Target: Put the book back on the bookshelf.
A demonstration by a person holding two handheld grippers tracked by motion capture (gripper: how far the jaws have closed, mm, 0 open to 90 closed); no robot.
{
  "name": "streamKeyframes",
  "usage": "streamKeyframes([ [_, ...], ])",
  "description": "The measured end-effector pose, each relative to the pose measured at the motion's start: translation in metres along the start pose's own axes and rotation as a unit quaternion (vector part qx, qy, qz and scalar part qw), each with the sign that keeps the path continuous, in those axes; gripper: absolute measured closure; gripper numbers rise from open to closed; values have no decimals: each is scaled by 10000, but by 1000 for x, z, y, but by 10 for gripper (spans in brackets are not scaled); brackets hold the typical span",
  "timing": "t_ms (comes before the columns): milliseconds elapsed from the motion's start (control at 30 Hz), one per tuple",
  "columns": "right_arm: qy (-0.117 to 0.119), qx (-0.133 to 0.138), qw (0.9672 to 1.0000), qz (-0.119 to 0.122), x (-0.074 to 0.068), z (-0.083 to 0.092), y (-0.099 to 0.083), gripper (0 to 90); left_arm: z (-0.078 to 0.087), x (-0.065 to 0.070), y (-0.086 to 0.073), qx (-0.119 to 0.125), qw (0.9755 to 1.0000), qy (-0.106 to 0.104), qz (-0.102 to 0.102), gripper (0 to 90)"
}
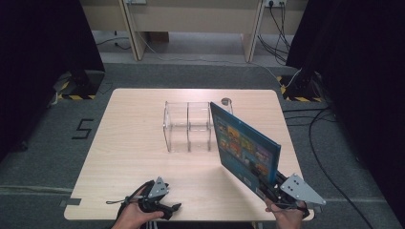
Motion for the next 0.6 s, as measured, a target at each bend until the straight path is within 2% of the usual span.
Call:
streamKeyframes([
  [67,-113,33,9999,-7,4,-1,3,822,-1,0,1,59,10000,11,9,140],
  [167,-152,46,9999,10,7,-3,5,822,-2,0,1,89,10000,11,14,137],
  [267,-222,88,9997,-103,10,-9,7,822,-2,0,1,103,9999,9,7,135],
  [600,-363,208,9986,-320,17,-40,20,823,-4,-1,2,161,9999,3,-3,133],
])
Point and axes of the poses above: each handheld gripper's, and its own axes: z roughly backward along the jaws, y roughly out of its top, x roughly to its right, the point moved 5 cm from there along -z, roughly forward along the jaws, and after that the axes turned 15 degrees about -x, right-handed, at the moved point
